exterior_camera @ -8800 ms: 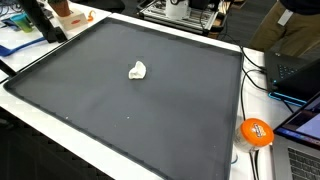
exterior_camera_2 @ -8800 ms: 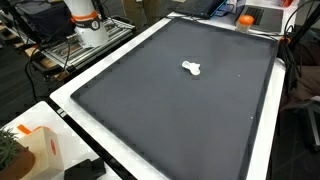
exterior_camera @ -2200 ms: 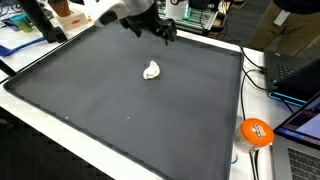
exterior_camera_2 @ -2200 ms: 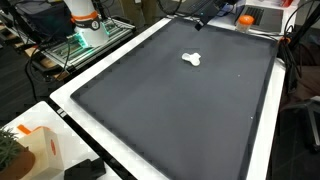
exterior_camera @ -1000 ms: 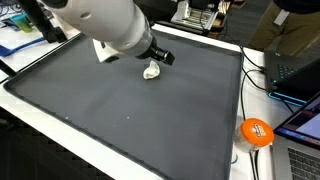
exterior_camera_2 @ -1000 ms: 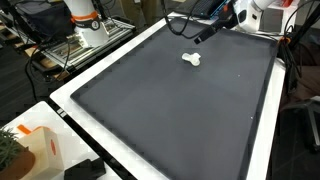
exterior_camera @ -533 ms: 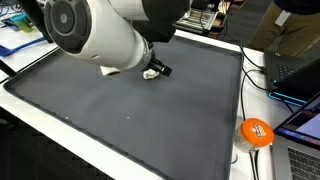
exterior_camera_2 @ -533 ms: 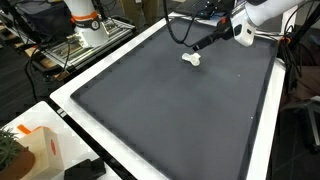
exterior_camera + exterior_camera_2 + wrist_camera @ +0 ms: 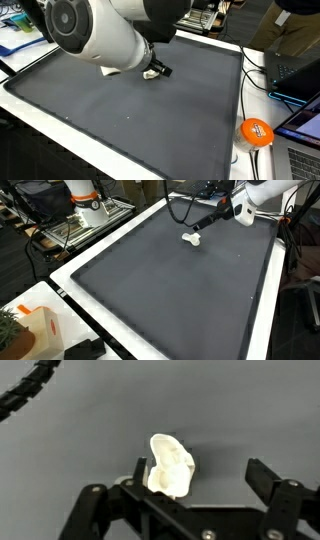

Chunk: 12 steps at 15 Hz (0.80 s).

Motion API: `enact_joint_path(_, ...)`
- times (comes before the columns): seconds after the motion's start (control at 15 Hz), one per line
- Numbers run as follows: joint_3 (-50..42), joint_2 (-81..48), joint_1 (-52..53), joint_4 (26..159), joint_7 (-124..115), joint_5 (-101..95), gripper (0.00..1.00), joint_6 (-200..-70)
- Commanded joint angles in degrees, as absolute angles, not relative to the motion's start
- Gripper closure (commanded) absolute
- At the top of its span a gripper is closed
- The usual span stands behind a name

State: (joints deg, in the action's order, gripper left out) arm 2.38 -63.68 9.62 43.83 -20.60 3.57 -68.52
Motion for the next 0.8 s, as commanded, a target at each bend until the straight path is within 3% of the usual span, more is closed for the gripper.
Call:
enact_joint_path(0.0, 1.94, -64.89, 10.03, 42.68, -21.43, 2.89, 0.00, -67.90)
enact_joint_path(0.73, 1.53, -63.92, 10.44, 41.08, -19.09, -2.07, 0.00, -72.80)
